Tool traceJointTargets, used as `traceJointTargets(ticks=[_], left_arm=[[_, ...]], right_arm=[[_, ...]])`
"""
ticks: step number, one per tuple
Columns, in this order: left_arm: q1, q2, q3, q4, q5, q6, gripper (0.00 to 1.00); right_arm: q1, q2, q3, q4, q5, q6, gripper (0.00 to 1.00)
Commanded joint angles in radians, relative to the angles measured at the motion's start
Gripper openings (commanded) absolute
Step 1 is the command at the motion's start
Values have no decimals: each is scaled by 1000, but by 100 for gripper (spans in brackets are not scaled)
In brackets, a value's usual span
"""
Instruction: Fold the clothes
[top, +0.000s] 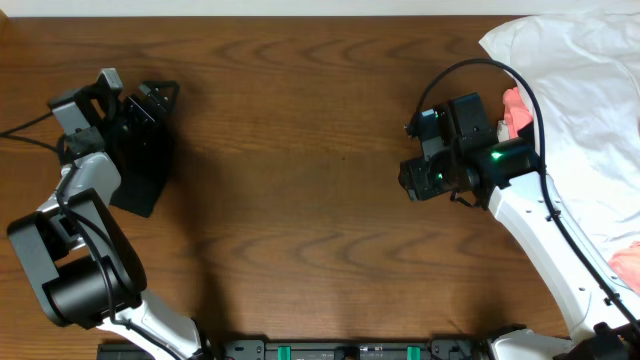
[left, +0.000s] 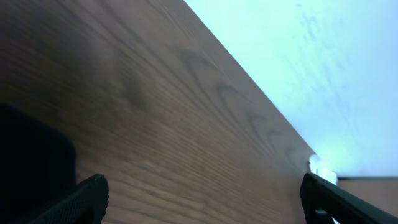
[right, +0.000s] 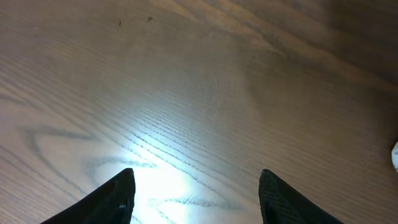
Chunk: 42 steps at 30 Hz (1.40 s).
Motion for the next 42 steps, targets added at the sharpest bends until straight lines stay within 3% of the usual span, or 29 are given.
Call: traceJointTargets(ticks=[1,10,14,17,25,34,42], left_arm=[[2,39,-2,4,-40,4,98],[3,179,-2,4,-331,32,98],[3,213,-2,5,-351,31,98],[3,208,-2,24,-296,32,98],[20,65,-1,224,17,-47,98],[82,-76,-17,-27,34,-39,98],[143,-64,-171,-31,34,-20,98]], right_arm=[[-4,4,-5,-2,6,-8,62],[-4,4,-5,-29,7,-18,63],[-4,4,-5,-45,18,-37,63],[-4,4,-5,-45,28,-42,63],[-4,4,-5,-44,29,-42,64],[-4,4,-5,-35,29,-47,65],[-4,4,-5,-35,29,-46,66]])
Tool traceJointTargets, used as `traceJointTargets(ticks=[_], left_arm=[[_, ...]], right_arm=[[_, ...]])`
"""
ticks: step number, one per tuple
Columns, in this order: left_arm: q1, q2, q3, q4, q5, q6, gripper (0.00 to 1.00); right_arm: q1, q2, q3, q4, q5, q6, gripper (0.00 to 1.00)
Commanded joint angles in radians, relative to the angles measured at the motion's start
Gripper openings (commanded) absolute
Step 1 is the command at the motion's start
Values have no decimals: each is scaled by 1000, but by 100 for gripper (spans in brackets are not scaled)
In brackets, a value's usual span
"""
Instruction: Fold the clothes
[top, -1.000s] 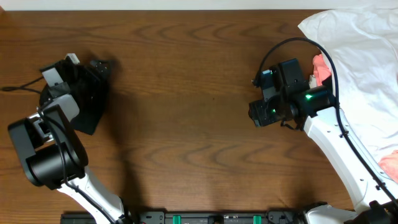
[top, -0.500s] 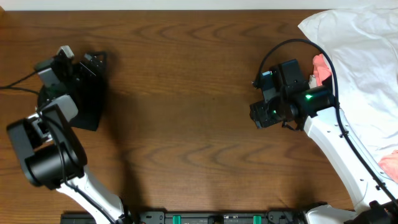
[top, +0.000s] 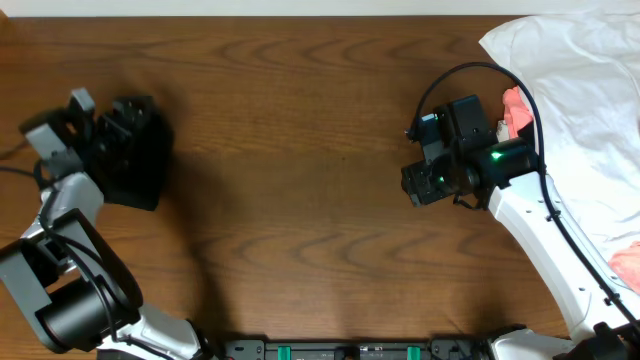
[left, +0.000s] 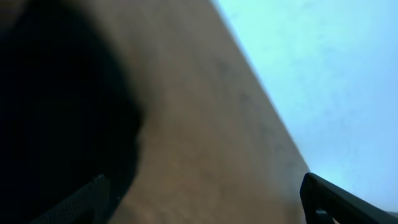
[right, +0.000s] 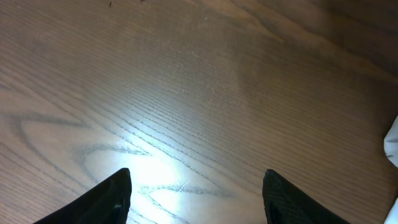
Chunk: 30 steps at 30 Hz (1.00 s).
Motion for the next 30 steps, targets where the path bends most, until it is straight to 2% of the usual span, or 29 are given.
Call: traceJointTargets(ticks=[1,3,6,8,12,16,20,26,30], left_arm=[[19,23,-69,-1,13,36,98],[25,34,-105,-2,-2,60,98],[42,63,-151,0,-120,66,98],[63,88,-155,10,-148,66,98],[105,109,-155,77,-57,61,98],[116,78,-154,236,127,-11,98],[116,-18,-154,341,146,-67,98],[134,-153,-154,372,67,-66,98],[169,-150,-154,280,-60,-66,98]], right_arm=[[-4,4,-5,1,6,-19,66],[-4,4,-5,0,5,-18,66],[-4,4,-5,-7,5,-18,66],[-4,4,-5,-15,6,-18,66],[-4,4,-5,-24,6,-19,66],[-4,4,-5,-20,6,-18,66],[-4,4,-5,-22,6,-19,66],[-5,4,-5,-22,6,-19,67],[-6,4,-5,-29,6,-19,67]])
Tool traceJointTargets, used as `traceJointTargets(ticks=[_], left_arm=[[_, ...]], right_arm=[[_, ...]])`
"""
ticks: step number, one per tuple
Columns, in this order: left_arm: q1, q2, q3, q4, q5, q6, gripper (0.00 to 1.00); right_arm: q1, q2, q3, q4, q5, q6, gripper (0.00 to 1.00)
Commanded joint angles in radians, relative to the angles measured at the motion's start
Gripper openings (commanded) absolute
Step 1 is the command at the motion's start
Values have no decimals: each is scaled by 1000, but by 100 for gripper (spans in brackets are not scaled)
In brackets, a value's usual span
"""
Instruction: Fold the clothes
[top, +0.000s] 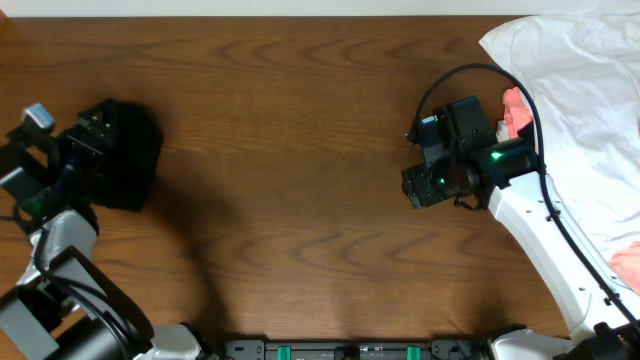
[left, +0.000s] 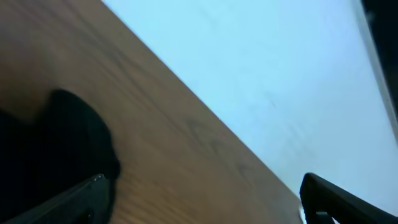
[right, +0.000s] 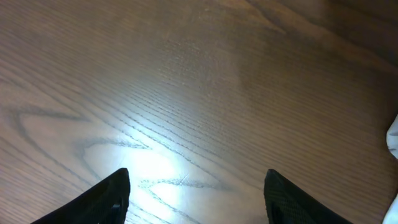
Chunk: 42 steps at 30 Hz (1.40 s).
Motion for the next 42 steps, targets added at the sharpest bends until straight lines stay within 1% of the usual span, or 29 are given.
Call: traceJointTargets(ticks=[1,4,11,16,19,22,27,31,32,34,35,36,37,39,42], left_arm=[[40,21,0,-94,-153,-5,98],[72,48,0,-172,-238,6,98],[148,207,0,-152,-294,5,98],[172,302,0,-147,-288,6,98],[172,307,0,-150,-251,10,98],[172,296,0,-109,-185,8,98],[172,227,0,-25,-89,-33,98],[172,111,0,-20,-31,-51,98],[172,85,0,-20,-13,-52,98],[168,14,0,-32,39,-50,98],[166,-14,0,-50,48,-46,98],[159,-50,0,-85,48,-25,98],[150,-91,0,-133,44,24,98],[129,-154,0,-233,7,102,98],[85,-245,0,-422,-107,207,98]], right_arm=[[-6,4,-5,-6,6,-16,67],[-6,4,-5,-9,6,-16,68],[-6,4,-5,-20,5,-16,68],[-6,4,-5,-31,6,-16,68],[-6,4,-5,-31,5,-16,68],[-6,4,-5,-31,6,-16,68],[-6,4,-5,-31,6,-16,68],[-6,4,-5,-26,6,-16,70],[-6,4,-5,-23,5,-16,72],[-6,4,-5,-14,-5,-16,85],[-5,4,-5,-11,-14,-16,89],[-5,4,-5,-6,-31,-16,94],[-5,4,-5,1,-45,-16,99],[-5,4,-5,22,-61,-16,99],[-5,4,-5,64,-68,-15,99]])
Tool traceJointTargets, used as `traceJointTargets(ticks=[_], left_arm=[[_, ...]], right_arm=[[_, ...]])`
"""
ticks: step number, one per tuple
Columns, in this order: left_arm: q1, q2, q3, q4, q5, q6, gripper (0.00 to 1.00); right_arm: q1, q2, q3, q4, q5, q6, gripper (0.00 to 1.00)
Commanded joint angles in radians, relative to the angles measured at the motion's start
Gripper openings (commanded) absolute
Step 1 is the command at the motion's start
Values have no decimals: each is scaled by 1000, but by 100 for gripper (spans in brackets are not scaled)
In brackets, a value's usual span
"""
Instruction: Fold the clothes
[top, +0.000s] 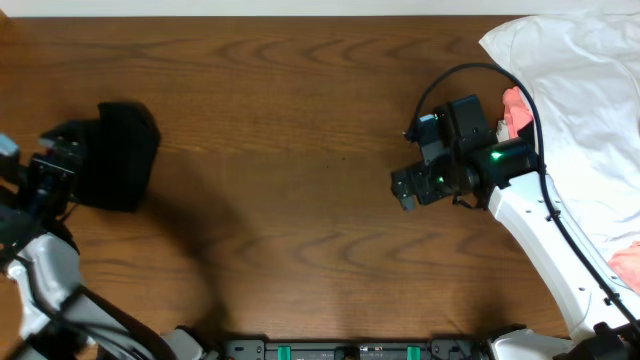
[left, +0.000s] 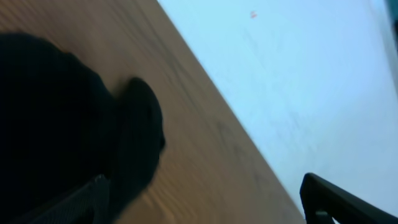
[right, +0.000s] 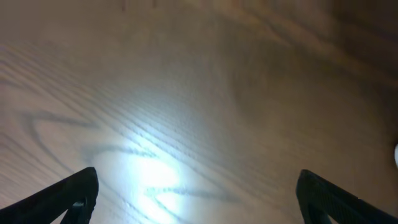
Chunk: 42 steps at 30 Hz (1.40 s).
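Note:
A folded black garment (top: 118, 152) lies at the table's left end; in the left wrist view it fills the left side as a dark mass (left: 56, 118). My left gripper (top: 62, 160) is at the garment's left edge, open, its left finger (left: 93, 200) beside the cloth and nothing between the fingers. My right gripper (top: 405, 190) hangs open over bare wood right of centre, jaws spread wide (right: 199, 199). A pile of white clothes (top: 570, 70) with pink pieces (top: 515, 108) lies at the right.
The wooden table (top: 300, 120) runs between the black garment and the pile. The right arm's cable (top: 450, 75) loops above its wrist. Another pink piece (top: 625, 262) lies at the right edge. A pale wall (left: 298, 74) shows beyond the table's far edge.
My left arm has drawn back further to the left, off the black garment's edge. My right gripper stands wider open and sits slightly further left. The garment has barely shifted.
At first my left gripper was over the black garment, which lay long and tilted. At each later moment the arm stood further left and the garment looked more compact and squarer. The right arm stayed over bare wood throughout, its jaws wider now.

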Motion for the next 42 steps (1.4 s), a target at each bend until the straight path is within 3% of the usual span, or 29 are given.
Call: traceJointTargets(ticks=[1,7,20,27,31,34,42], left_arm=[[-56,-82,-2,-124,-121,180,98],[-237,-216,-2,-354,-373,321,98],[-632,-290,3,-686,-790,383,98],[-645,-296,9,-734,-784,376,98],[-646,-366,38,-786,-686,427,98],[-646,-485,38,-791,-606,504,98],[-646,-870,35,-889,-546,542,98]], right_arm=[[-6,4,-5,36,-40,-4,99],[-42,4,-4,154,-40,55,99],[-202,4,-1,253,68,55,99],[-204,-60,1,222,74,57,99],[-206,-174,0,152,77,101,99],[-206,-313,-3,89,79,101,99],[-205,-732,-151,57,178,105,99]])
